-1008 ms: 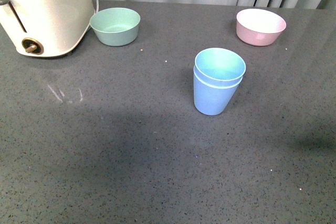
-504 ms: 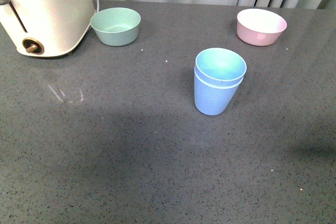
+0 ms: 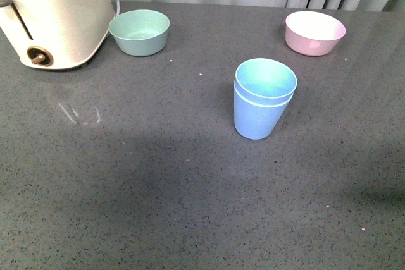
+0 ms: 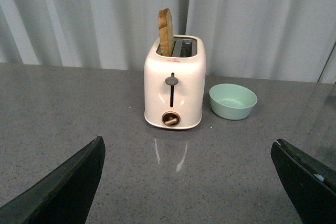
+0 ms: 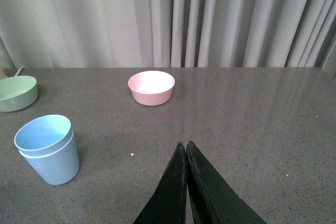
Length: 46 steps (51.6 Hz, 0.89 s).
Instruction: Stack blue cups with both arms
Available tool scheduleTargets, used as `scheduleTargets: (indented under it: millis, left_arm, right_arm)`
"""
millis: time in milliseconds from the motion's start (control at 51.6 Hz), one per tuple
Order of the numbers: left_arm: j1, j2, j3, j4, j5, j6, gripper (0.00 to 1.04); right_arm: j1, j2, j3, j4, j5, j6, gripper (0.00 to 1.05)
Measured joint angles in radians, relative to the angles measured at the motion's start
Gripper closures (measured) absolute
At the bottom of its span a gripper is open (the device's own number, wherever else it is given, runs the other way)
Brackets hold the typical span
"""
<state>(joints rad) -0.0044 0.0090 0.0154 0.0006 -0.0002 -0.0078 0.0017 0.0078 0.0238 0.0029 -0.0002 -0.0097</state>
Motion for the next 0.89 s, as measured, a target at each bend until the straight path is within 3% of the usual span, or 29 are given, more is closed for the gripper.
scheduleTargets:
  millis: [446,892]
  left_arm:
    - [0.0,0.0,0.0,0.0,0.0,0.0,0.09]
    - [0.0,0.0,0.0,0.0,0.0,0.0,0.09]
  right_arm:
    - [0.0,-0.002,0.0,-0.001,0.0,0.0,1.03]
    - [0.0,-0.002,0.0,-0.001,0.0,0.0,0.36]
